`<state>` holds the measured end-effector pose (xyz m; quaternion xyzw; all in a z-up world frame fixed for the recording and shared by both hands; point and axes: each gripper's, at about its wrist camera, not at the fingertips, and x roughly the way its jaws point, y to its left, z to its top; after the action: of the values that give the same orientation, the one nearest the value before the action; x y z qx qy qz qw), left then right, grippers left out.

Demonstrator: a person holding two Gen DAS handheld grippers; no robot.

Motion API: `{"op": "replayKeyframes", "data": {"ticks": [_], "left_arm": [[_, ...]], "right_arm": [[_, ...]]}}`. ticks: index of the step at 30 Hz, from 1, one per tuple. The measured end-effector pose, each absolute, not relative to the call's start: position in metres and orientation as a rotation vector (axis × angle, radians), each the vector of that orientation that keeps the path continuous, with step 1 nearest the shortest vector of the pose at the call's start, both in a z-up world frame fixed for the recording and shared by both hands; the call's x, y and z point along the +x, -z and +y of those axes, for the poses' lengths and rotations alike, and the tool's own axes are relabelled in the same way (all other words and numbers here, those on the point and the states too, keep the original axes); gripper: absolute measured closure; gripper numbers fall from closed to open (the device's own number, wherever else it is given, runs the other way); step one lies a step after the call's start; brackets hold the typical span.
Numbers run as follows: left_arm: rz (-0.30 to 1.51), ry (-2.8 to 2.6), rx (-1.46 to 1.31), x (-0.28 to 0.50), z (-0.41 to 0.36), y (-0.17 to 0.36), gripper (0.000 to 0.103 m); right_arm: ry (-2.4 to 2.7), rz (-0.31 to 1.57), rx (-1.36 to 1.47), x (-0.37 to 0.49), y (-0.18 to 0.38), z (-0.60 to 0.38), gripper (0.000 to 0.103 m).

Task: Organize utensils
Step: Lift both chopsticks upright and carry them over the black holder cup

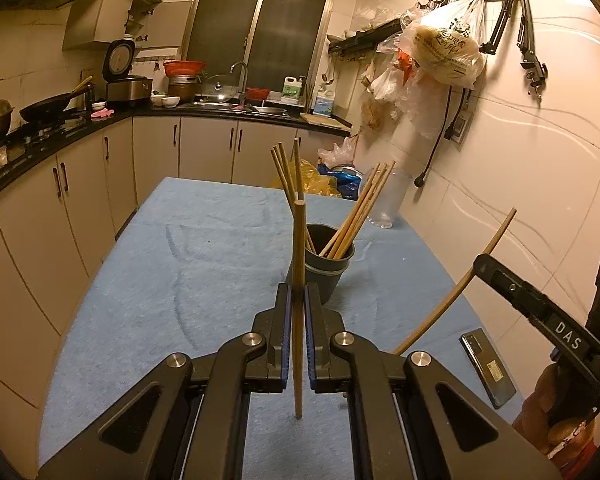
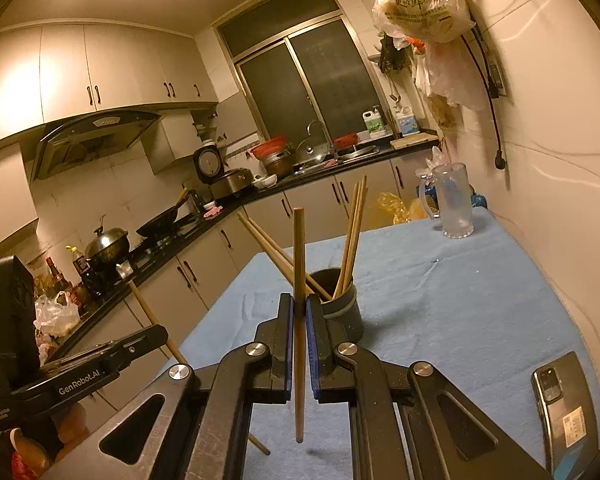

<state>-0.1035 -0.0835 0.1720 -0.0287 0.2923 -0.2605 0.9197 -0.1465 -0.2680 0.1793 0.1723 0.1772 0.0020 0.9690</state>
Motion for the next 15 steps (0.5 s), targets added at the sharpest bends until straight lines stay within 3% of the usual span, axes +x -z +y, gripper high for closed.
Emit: {"op": "replayKeyframes", "data": {"ticks": [15], "left_arm": [[0.601,0.577,-0.031,-0.082,-0.108,-0.180,0.097]], "right_arm": [[0.027,0.345,0.387,-0.136,-0.190,-0.299,0.096]]}}
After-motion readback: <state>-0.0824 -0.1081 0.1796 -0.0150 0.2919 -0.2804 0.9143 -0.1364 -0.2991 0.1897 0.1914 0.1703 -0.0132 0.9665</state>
